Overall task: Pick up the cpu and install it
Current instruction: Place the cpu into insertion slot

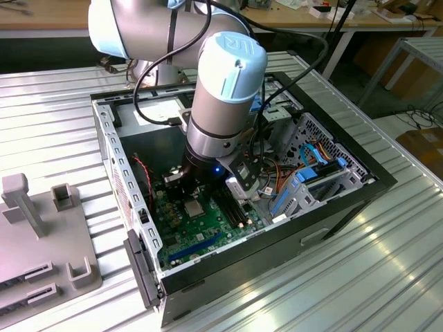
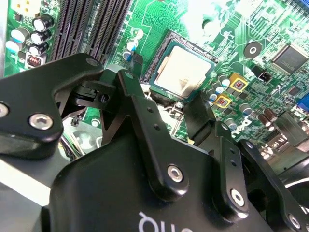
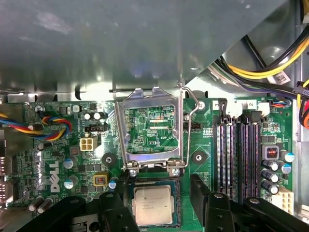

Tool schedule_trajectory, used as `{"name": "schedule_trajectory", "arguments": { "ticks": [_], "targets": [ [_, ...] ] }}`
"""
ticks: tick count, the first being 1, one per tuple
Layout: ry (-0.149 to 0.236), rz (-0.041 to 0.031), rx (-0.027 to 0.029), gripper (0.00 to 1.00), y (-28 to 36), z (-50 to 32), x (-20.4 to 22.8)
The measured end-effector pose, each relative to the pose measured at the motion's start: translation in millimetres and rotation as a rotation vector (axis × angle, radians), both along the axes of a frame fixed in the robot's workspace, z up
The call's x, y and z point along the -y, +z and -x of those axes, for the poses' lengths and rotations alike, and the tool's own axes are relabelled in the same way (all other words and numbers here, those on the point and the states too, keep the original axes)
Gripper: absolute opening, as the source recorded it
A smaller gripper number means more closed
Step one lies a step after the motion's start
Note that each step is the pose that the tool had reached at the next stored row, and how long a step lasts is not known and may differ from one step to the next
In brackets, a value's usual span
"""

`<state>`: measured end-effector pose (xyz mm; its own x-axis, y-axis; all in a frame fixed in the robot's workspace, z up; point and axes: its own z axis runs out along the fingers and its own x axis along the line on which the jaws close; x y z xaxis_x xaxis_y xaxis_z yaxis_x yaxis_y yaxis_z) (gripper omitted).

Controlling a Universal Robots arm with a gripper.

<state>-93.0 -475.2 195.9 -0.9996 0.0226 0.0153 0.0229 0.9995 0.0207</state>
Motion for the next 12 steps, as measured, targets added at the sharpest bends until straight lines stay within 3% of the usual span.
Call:
{"name": "schedule_trajectory", "arguments": {
  "ticks": [12],
  "targets": [
    [0.0,-0.0001,0.0001,0.61,3.1,3.7,0.1]
  ]
}}
